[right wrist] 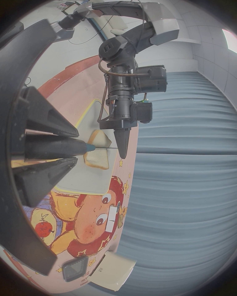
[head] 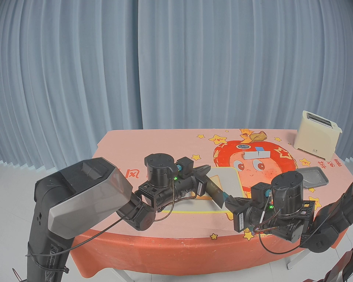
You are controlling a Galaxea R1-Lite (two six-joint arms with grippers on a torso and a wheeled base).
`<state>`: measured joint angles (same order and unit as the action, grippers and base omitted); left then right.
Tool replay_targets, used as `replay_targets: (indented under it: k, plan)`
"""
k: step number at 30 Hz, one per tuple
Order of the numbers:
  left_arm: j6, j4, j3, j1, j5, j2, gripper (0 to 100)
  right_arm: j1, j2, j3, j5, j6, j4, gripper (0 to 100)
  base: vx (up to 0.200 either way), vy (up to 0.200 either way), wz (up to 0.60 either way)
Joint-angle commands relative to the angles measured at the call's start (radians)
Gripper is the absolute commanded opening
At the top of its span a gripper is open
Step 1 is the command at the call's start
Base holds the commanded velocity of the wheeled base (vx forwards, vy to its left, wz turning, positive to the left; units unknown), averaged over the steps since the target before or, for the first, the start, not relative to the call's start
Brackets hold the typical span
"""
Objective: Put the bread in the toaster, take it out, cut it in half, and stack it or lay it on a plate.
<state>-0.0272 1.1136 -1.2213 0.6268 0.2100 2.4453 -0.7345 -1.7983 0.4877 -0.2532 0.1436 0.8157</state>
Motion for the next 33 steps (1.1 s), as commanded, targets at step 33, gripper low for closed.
replay_targets:
  k: [33]
  plan:
    - [0.0, -0.003, 0.005, 0.005, 0.0, 0.024, 0, -0.005, 0.005, 0.012, 0.0, 0.007, 0.005, 0, 0.0, 0.0, 0.0]
